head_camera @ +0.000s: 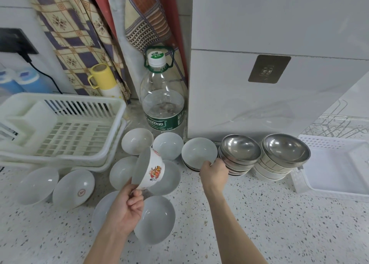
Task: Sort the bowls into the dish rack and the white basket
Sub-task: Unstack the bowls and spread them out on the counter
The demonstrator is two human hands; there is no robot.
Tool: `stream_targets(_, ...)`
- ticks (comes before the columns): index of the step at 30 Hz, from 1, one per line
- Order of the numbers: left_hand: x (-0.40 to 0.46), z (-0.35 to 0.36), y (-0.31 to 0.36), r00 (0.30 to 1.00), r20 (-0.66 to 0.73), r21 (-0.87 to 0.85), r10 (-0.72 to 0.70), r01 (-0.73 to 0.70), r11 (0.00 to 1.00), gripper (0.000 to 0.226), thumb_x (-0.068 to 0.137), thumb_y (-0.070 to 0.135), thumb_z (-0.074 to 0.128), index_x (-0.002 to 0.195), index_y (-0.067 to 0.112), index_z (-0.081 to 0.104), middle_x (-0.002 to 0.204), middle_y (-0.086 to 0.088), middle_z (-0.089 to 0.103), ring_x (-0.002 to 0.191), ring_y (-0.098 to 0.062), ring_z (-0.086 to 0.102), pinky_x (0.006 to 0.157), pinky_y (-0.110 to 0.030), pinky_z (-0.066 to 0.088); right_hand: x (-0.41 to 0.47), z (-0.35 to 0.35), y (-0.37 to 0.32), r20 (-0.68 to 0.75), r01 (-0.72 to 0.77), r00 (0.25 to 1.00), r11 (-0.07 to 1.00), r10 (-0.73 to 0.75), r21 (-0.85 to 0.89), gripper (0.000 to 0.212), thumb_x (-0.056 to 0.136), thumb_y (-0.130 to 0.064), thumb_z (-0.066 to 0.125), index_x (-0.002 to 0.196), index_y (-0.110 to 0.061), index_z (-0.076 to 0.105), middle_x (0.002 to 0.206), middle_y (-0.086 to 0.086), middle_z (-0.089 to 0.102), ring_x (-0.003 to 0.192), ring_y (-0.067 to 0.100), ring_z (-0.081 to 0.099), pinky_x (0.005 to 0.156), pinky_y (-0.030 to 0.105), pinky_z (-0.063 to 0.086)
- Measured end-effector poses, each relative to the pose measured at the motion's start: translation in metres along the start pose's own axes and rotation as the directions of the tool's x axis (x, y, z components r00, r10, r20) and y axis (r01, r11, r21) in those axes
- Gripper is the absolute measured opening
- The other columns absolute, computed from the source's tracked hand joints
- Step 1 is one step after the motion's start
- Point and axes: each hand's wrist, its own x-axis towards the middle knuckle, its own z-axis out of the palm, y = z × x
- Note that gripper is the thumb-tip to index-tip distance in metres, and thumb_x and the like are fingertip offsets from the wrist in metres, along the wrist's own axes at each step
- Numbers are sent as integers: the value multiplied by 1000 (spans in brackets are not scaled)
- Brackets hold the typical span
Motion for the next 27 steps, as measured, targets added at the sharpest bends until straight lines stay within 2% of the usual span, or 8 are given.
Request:
stream_targets(4,-7,-6,-3,999,24,-21,21,-21,1000,13,75,16,57,88,17,57,43,3,44,25,-4,31,26,-11,25,-4,-3,1,-18,74,997,997,-74,10,10,89,-7,46,86,-1,53,78,10,60,70,27,58,60,36,49)
stream_targets(7,-11,-14,-7,998,39,-37,42,-41,998,10,88,14,51,92,17,60,44,3,44,25,-3,31,26,-11,25,-15,-12,-1,-22,167,986,984,-166,59,11,88,-6,45,78,-5,51,67,6,56,62,25,53,54,35,44)
stream_targets(9,-13,-21,-10,997,53,-43,57,-55,998,19,98,13,43,98,17,62,45,3,44,26,-3,31,26,-11,25,-28,-21,4,-2,193,981,971,-195,139,13,87,-5,46,81,-7,56,65,9,62,60,27,59,52,39,50)
stream_targets(12,-15,-29,-15,992,82,-23,94,-93,995,24,101,12,40,108,18,62,47,3,45,27,-2,32,27,-11,26,-51,-37,25,20,166,984,957,-176,238,25,87,-5,47,86,-25,62,58,7,66,51,11,63,41,19,47)
stream_targets(14,-16,-32,-19,989,90,9,120,-121,993,26,100,10,40,110,19,63,47,2,46,27,-2,32,27,-11,27,-65,-47,43,42,137,987,958,-152,251,37,86,-4,46,86,-38,60,53,6,65,47,8,61,41,16,45)
stream_targets(19,-22,-33,-30,983,108,61,148,-155,986,24,98,8,42,98,20,63,49,3,46,28,-1,32,28,-11,25,-84,-55,88,104,30,993,984,-49,175,28,87,2,46,87,-17,67,45,4,58,40,6,55,39,18,43)
stream_targets(24,-22,-32,-34,986,109,97,129,-139,986,23,100,7,41,99,19,60,48,2,47,28,-1,33,28,-11,25,-86,-47,98,112,40,992,995,-49,86,24,90,-3,47,87,-23,62,53,12,62,42,8,56,44,29,45)
stream_targets(27,-21,-33,-35,986,107,109,127,-139,984,22,100,7,42,96,19,60,49,2,48,29,-1,33,28,-11,25,-79,-43,98,106,43,993,998,-48,51,17,91,-5,46,87,-10,62,58,18,62,43,10,53,43,28,42)
